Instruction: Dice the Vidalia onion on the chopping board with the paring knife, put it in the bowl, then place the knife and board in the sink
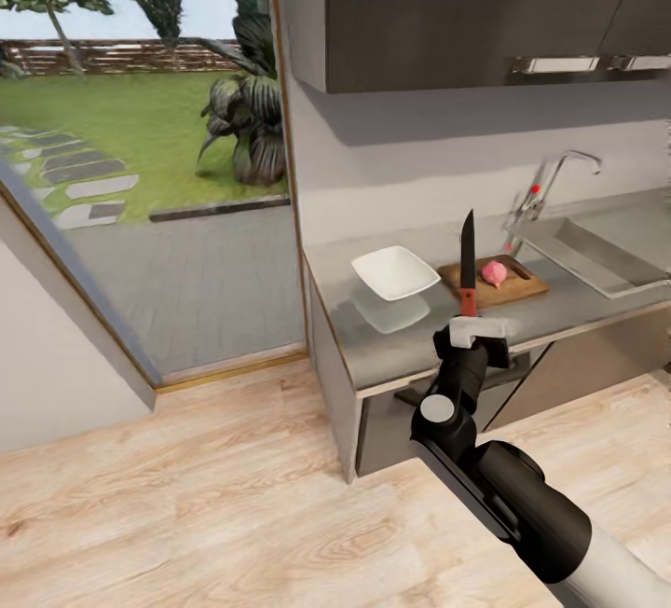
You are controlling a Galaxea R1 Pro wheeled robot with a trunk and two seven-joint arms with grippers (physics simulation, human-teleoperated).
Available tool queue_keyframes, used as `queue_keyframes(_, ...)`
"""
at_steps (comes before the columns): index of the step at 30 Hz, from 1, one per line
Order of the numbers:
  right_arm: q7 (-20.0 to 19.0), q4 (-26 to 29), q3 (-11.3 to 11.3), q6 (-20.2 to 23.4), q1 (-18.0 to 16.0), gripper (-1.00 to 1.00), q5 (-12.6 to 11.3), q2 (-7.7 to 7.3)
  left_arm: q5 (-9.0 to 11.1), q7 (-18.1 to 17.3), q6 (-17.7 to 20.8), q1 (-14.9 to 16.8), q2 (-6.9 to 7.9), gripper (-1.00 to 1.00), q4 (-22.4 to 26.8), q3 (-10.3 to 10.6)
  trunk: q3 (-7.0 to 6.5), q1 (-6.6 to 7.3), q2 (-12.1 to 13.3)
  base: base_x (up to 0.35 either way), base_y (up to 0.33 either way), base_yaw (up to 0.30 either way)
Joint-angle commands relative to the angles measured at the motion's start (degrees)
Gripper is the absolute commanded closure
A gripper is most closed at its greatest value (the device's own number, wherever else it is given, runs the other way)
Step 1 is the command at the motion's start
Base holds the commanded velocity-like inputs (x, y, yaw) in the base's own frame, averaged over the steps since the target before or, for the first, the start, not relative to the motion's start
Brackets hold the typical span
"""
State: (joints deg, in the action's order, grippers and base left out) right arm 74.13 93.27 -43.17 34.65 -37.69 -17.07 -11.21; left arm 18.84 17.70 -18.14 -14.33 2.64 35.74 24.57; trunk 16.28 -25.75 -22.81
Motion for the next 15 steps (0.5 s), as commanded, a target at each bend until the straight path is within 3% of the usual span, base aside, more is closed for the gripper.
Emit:
queue_keyframes(1,0.48,0.07,-0.15,0.56,-0.10,1.00,-0.42,-0.05,0.51,0.49,-0.16,0.01,0.09,-1.00,0.16,0.47,0.10,-0.04,-0.11,0.000,-0.322,0.000)
queue_keyframes(11,0.64,0.07,-0.24,0.52,-0.10,1.00,-0.42,-0.03,0.52,0.49,-0.16,0.01,0.11,-1.00,0.14,0.47,0.10,-0.04,-0.11,0.000,-0.322,0.000)
queue_keyframes(15,0.66,0.07,-2.15,0.51,-0.10,1.00,-0.37,-0.04,0.50,0.49,-0.19,0.01,0.10,-1.00,0.12,0.48,0.10,-0.04,-0.11,0.000,-0.322,0.000)
